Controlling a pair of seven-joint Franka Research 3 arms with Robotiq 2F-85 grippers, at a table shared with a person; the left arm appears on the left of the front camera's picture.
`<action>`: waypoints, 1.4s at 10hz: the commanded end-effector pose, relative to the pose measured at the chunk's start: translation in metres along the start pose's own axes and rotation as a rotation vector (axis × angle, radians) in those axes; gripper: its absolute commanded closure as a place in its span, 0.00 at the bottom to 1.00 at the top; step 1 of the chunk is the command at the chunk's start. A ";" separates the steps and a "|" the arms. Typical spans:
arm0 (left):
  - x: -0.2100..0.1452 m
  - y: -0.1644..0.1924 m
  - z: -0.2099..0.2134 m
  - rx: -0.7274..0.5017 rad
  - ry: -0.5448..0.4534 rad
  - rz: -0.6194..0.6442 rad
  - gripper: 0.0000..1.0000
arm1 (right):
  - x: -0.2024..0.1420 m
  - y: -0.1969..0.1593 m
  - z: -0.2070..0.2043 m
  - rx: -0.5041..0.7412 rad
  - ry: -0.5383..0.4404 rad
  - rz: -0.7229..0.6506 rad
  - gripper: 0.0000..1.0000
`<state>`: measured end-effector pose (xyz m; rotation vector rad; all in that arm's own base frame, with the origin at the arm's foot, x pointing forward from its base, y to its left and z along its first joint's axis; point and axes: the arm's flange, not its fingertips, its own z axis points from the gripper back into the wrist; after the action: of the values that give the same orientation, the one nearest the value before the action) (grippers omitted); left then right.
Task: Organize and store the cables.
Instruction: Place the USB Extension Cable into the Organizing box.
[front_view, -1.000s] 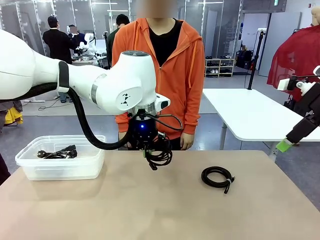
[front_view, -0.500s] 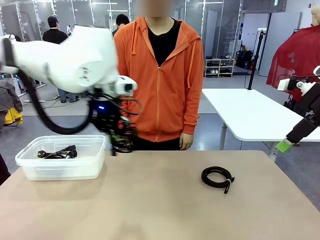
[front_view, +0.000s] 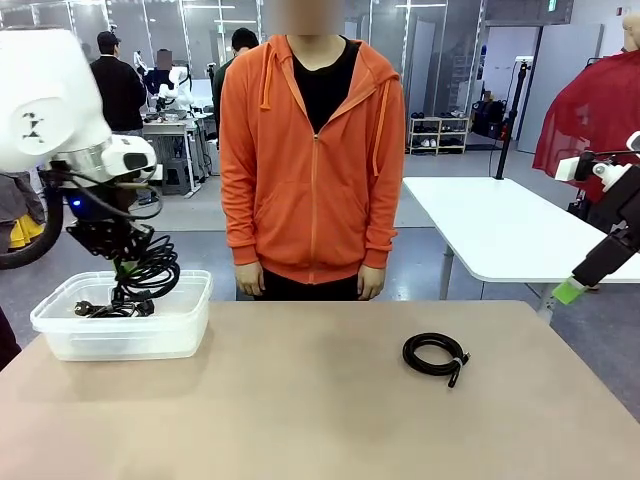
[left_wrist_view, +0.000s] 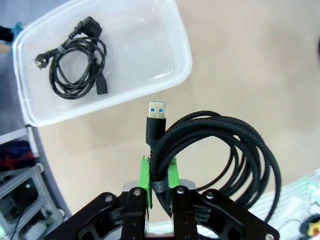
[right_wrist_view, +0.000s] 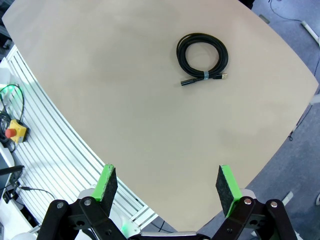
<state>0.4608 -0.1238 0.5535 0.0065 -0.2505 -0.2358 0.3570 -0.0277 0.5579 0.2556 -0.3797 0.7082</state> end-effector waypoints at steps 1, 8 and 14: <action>0.006 -0.009 0.004 0.023 0.006 0.008 1.00 | 0.000 0.001 0.000 -0.004 0.008 -0.004 0.00; 0.042 -0.002 -0.013 0.029 -0.067 -0.154 0.84 | 0.000 0.001 0.000 -0.004 0.008 -0.004 0.00; 0.130 0.048 -0.077 0.083 -0.067 -0.250 0.84 | 0.000 0.001 0.000 -0.004 0.008 -0.004 0.00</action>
<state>0.5999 -0.1090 0.5106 0.1162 -0.3156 -0.4461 0.3570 -0.0276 0.5582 0.2556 -0.3801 0.7089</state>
